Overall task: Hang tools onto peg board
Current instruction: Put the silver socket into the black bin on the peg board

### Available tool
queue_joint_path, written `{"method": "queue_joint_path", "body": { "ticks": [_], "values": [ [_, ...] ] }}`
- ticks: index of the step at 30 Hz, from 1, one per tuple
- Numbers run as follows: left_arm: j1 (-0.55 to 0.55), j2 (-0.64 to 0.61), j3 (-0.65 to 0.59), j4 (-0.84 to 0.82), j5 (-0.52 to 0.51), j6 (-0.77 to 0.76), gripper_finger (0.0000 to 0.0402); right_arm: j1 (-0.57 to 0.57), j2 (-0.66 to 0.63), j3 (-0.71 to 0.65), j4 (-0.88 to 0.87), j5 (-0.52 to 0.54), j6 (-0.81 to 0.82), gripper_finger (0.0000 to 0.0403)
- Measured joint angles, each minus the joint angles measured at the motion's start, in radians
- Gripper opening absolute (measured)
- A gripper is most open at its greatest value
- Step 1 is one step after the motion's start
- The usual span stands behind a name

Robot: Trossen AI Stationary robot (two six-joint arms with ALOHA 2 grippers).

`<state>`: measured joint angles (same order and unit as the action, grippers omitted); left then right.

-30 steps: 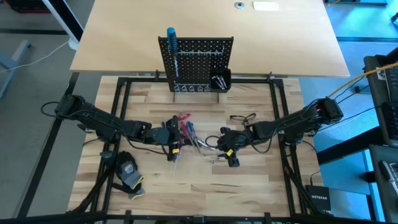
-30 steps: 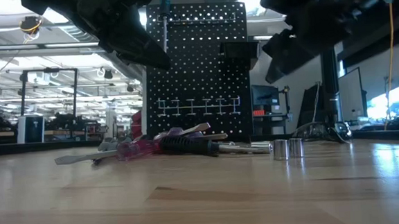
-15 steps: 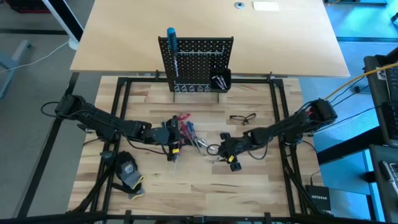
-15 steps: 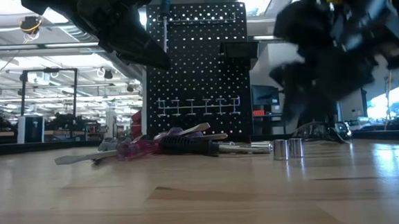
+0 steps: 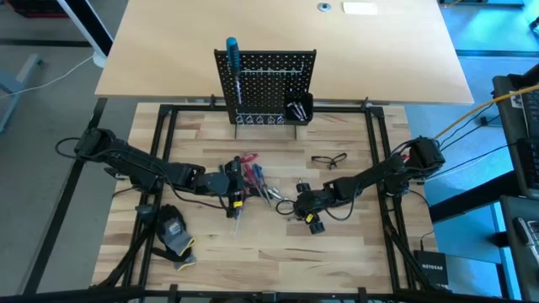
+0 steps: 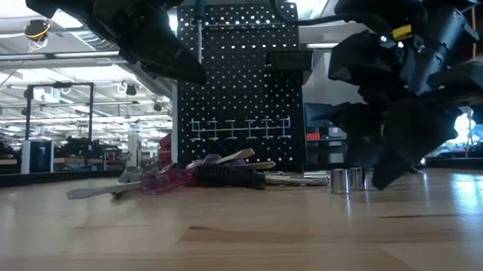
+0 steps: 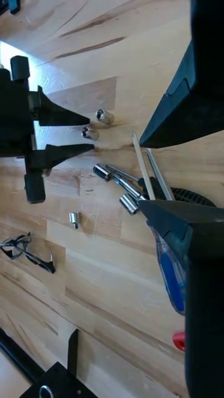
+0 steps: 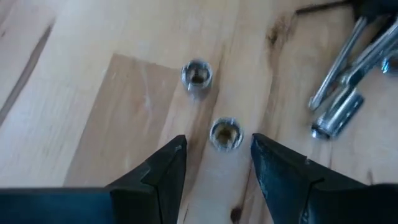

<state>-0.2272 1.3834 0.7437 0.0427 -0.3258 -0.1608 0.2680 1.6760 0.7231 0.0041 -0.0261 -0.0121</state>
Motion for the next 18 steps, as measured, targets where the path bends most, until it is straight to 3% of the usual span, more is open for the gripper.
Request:
{"method": "queue_joint_path", "body": {
  "ticks": [11, 18],
  "values": [
    [0.0, 0.0, 0.0, -0.001, 0.0, 0.0, 0.0136, 0.0, 0.004, 0.0, 0.042, 0.011, -0.02, 0.0182],
    [0.0, 0.0, 0.0, -0.001, 0.0, 0.0, 0.0136, 0.0, 0.029, 0.007, 0.04, 0.008, -0.022, 0.014]
  ]
}}
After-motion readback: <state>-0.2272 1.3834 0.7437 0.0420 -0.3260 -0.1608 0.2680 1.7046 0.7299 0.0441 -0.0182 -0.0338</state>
